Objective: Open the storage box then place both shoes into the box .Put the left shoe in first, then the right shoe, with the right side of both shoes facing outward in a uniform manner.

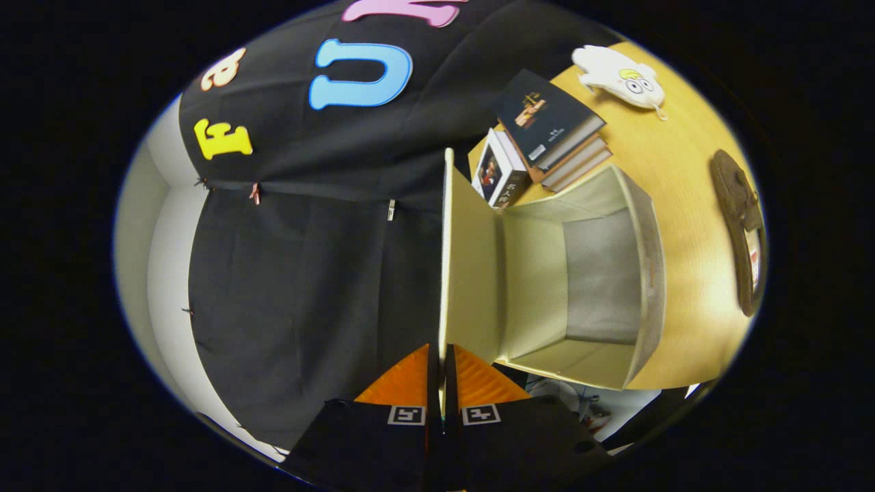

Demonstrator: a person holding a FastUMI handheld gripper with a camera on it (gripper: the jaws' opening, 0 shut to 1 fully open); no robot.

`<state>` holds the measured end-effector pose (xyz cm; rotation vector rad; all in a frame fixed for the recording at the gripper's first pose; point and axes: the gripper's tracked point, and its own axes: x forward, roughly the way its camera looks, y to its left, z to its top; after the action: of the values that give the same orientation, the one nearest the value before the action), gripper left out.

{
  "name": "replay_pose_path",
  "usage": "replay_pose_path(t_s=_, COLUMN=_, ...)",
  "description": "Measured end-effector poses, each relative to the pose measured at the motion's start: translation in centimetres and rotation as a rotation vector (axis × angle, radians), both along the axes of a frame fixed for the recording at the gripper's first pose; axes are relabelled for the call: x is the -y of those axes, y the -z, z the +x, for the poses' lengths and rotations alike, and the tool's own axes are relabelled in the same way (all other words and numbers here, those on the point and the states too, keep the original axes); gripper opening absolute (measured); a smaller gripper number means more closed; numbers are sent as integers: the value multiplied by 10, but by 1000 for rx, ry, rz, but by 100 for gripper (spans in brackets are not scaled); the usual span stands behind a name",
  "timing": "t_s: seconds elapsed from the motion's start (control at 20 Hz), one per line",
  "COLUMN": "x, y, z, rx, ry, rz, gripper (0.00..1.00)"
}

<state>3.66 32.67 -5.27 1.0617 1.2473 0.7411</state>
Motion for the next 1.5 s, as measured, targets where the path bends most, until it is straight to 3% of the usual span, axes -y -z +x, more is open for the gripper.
replay_pose_path(t_s=0.3, x=-71, y=-16, z=1, rx=60, ry=-65, rz=-23, gripper=5)
replay_pose_path(t_s=0.7, x=-153, y=-4, z=-3, rx=33, ry=-96, rz=-59, gripper=5)
replay_pose_path(t_s=1.0, x=-179, y=8, z=-6, rx=73, ry=-106, rz=-86, gripper=6)
replay_pose_path(t_s=1.15, x=-160, y=21, z=11, rx=199, ry=-59, rz=-167, gripper=97)
replay_pose_path(t_s=1.5, x=-63, y=23, z=23, rx=426, ry=-17, rz=-334, gripper=98)
